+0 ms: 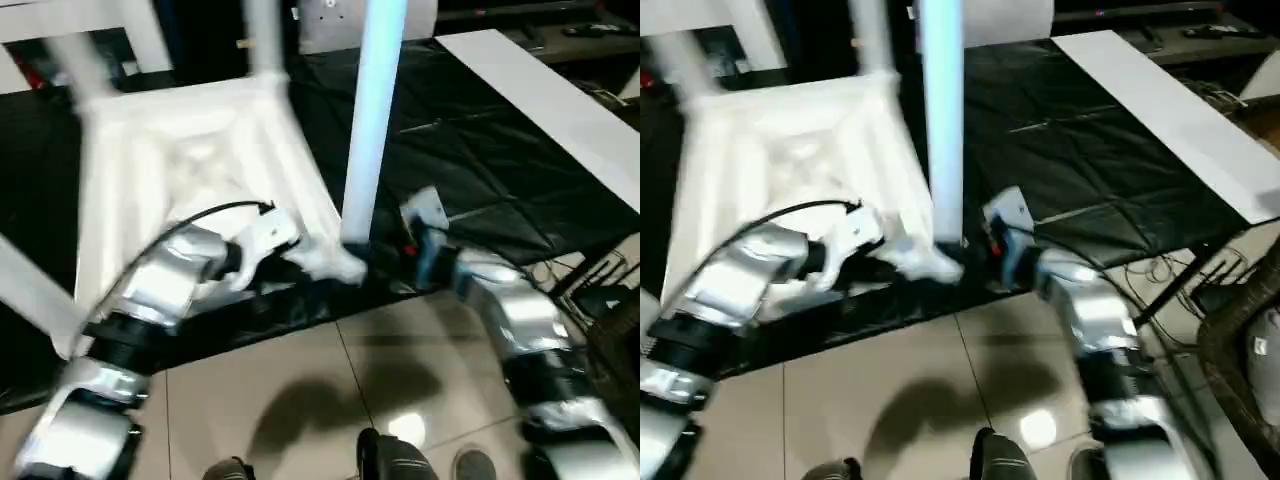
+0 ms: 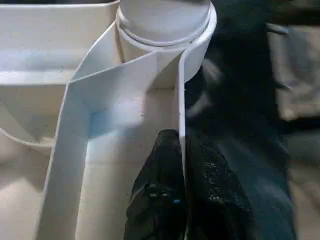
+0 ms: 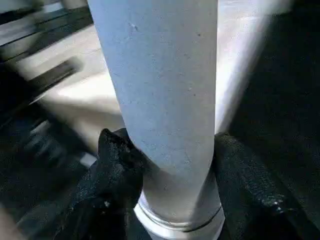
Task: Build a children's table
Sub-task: Rotate leg to tighten
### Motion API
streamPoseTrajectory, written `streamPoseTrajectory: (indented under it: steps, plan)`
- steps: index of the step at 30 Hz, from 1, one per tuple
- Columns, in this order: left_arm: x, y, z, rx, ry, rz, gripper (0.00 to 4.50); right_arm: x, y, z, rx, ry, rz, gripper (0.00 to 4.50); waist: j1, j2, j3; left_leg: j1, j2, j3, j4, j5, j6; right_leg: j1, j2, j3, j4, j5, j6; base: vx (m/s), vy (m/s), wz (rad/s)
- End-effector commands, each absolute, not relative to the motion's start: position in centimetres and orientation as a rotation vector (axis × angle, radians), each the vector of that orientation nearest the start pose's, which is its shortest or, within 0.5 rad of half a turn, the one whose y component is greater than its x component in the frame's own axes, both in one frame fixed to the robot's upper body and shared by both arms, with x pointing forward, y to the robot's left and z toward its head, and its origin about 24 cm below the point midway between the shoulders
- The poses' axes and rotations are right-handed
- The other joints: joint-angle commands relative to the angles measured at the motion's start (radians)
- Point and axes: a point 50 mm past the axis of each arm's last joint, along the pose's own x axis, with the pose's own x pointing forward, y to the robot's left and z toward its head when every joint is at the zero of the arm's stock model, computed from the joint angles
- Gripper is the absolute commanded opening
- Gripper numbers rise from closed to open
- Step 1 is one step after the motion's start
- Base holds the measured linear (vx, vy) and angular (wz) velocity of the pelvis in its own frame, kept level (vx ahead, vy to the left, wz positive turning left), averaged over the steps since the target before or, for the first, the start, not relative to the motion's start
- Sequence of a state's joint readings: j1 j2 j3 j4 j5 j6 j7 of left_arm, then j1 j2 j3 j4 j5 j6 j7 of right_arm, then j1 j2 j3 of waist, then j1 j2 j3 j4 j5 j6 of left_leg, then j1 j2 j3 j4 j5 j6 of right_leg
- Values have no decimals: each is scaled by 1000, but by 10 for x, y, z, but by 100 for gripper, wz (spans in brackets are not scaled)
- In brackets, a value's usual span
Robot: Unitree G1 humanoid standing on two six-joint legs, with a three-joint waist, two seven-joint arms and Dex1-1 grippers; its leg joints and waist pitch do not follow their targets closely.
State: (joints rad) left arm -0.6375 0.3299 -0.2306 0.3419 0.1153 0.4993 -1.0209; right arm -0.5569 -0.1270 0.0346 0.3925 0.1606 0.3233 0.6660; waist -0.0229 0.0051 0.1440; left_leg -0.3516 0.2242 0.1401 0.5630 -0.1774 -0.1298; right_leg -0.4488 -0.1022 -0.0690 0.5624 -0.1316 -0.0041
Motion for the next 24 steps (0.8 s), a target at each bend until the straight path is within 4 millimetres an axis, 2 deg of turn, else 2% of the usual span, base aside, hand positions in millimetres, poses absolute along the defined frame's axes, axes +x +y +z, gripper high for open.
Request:
streamPoseTrajectory:
  steps: [1,2,3,5,6,11,13,15,16,18,20,21,22,23,24]
  plan:
    - [325,92,83,370,479,-1105,0,344,-90,77,36,228,676,193,8,-8,-63,-20,-40,23,-68,-285,36,66,-8,3,-92,-672,-67,0,0,0]
    - [326,91,83,368,477,-1099,0,344,-89,76,37,226,669,193,9,-6,-62,-15,-39,25,-68,-293,40,61,-4,2,-95,-652,-74,0,0,0]
    - [328,87,85,356,464,-1065,0,345,-87,76,48,219,631,193,8,-7,-62,-14,-38,25,-69,-300,42,60,-3,3,-94,-640,-79,0,0,0]
    - [331,85,87,355,455,-1031,0,346,-85,77,78,205,622,193,9,-1,-64,-11,-34,26,-71,-326,53,59,-2,5,-91,-589,-101,0,0,0]
    - [332,85,87,364,454,-1016,0,346,-85,79,83,188,628,248,9,-1,-63,-13,-33,26,-73,-328,55,60,-1,6,-90,-572,-107,0,0,0]
    - [334,97,83,436,467,-989,0,341,-97,85,61,121,706,287,20,6,-72,-12,-27,33,-71,-295,73,66,-2,19,-72,-398,-183,0,0,0]
    - [334,102,82,457,476,-993,0,338,-104,85,39,108,737,300,29,3,-75,-14,-27,36,-68,-265,84,69,-3,23,-68,-362,-196,0,0,0]
    - [333,106,80,470,481,-1016,0,334,-111,86,29,93,776,319,36,0,-78,-15,-27,39,-65,-232,88,72,-2,26,-61,-328,-217,0,0,0]
    - [331,110,79,499,476,-1059,0,329,-120,89,-9,60,841,340,38,0,-78,-17,-27,38,-65,-229,92,75,-3,24,-62,-334,-216,0,0,0]
    - [329,115,78,537,478,-1107,0,322,-130,91,-49,36,925,348,46,1,-83,-14,-26,40,-61,-215,108,76,-3,26,-62,-318,-217,0,0,0]
    - [328,117,77,559,485,-1129,0,320,-135,90,-49,49,946,357,52,4,-84,-18,-24,41,-60,-171,110,79,-2,27,-53,-279,-235,0,0,0]
    - [326,119,76,577,490,-1163,0,319,-140,91,-51,53,972,368,53,3,-85,-18,-24,40,-60,-163,101,80,-2,27,-50,-274,-241,0,0,0]
    - [323,121,76,616,491,-1225,0,316,-147,92,-64,62,1011,378,58,10,-89,-15,-24,39,-59,-163,102,82,-2,25,-50,-271,-245,0,0,0]
    - [320,122,76,650,480,-1289,0,315,-153,92,-77,68,1044,385,57,6,-89,-14,-22,41,-58,-162,105,81,-1,27,-49,-248,-255,0,0,0]
    - [316,124,77,668,476,-1365,0,313,-157,92,-87,91,1083,390,59,7,-90,-15,-22,40,-58,-157,105,82,-1,27,-45,-234,-261,0,0,0]
